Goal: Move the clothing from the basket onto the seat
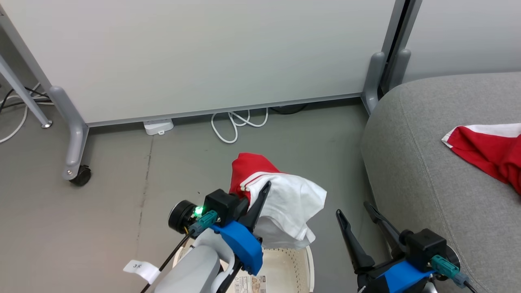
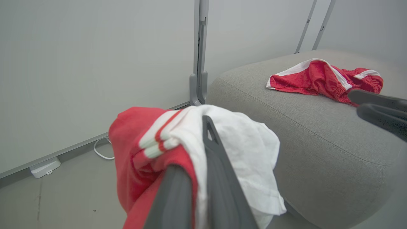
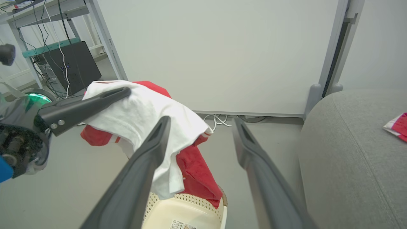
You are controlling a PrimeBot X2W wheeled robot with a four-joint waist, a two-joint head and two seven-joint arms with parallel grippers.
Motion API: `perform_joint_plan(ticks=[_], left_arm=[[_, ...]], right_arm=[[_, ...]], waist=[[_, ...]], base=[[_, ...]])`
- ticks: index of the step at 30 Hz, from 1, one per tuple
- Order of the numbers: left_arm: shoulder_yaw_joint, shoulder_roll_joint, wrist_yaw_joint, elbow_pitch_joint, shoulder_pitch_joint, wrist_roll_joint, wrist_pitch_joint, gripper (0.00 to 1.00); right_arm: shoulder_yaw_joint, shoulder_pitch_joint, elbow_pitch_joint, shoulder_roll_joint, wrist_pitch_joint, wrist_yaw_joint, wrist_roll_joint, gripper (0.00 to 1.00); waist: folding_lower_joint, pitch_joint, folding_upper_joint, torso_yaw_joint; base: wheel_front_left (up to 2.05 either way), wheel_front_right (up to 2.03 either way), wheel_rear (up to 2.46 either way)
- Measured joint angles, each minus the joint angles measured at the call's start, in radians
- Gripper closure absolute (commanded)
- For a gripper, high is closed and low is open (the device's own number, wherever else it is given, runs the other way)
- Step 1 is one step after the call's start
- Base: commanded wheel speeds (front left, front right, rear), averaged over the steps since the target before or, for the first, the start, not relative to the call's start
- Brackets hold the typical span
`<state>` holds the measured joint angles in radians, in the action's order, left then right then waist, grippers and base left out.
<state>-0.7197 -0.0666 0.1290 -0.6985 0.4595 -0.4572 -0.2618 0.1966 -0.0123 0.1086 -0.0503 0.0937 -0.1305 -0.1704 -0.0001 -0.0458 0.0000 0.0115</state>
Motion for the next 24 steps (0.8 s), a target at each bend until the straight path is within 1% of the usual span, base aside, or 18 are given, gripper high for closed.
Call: perform_joint_plan(ticks=[12, 24], left_arm=[[-0.102, 0.014, 0.0, -0.013, 0.117, -0.077, 0.0, 1.0], [-0.198, 0.016, 0.0, -0.011, 0.222, -0.173, 0.0, 1.0]], right_arm=[[0.012, 0.007, 0.0, 0.0, -0.016, 0.0, 0.0, 0.0], [0.009, 0.022, 0.013, 0.0, -0.022, 0.0, -0.007, 0.0]], waist=[[0.0001, 0.015, 0.0, 0.033], [0.0001, 0.041, 0.0, 0.041]], base=[[0.0, 0.0, 0.0], [0.0, 0.0, 0.0]])
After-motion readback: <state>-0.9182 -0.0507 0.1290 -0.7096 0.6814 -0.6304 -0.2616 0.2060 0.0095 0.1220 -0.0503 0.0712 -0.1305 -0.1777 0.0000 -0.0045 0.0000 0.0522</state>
